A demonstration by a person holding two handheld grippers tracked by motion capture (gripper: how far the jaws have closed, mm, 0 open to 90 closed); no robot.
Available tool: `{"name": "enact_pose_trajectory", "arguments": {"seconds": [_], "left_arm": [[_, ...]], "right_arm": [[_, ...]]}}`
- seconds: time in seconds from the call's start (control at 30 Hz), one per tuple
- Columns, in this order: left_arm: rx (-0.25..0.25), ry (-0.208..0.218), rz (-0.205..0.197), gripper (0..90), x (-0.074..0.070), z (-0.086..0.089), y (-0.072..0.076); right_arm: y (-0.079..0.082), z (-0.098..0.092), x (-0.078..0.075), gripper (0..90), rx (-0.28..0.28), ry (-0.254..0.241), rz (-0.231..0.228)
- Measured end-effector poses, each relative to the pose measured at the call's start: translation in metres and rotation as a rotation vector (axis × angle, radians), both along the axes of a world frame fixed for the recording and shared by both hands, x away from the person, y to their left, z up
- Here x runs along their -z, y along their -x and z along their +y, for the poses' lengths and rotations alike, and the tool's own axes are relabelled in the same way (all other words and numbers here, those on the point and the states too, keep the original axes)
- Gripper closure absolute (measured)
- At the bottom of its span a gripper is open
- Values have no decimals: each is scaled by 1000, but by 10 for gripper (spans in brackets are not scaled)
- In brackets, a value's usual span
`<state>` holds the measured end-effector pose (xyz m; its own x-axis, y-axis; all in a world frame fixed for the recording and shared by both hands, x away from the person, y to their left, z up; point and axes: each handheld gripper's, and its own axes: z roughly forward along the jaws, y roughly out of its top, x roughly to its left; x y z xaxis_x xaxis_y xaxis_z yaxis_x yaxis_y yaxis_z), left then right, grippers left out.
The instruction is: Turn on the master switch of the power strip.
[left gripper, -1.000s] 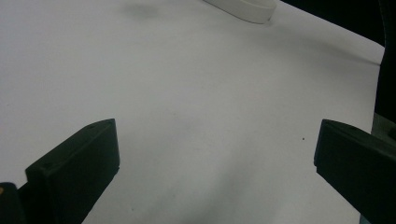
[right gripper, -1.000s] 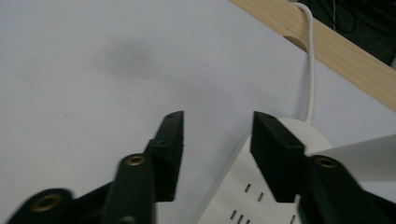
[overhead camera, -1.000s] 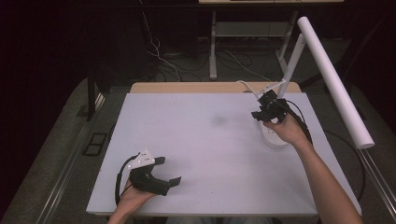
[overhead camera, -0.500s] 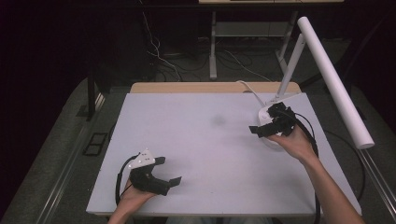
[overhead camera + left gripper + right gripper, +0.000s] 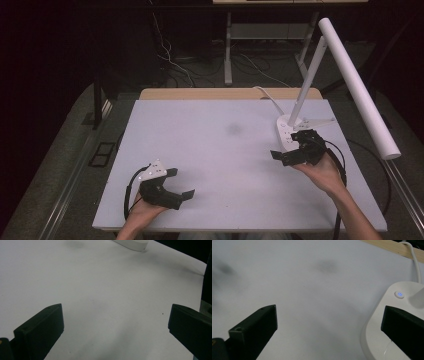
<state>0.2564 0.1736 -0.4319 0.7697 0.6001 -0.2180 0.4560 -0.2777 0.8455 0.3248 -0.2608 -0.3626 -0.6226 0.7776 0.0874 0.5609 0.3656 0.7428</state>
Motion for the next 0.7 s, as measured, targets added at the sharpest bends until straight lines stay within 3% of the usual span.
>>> {"name": "enact_pose_trajectory", "arguments": {"seconds": [0.3, 0.7], "left_arm": [[-4, 4, 2, 0, 0, 0, 0], [-4, 1, 2, 0, 0, 0, 0]], "right_arm": [[27, -12, 10, 2, 11, -64, -10], [59, -25, 37, 2, 43, -144, -6]]}}
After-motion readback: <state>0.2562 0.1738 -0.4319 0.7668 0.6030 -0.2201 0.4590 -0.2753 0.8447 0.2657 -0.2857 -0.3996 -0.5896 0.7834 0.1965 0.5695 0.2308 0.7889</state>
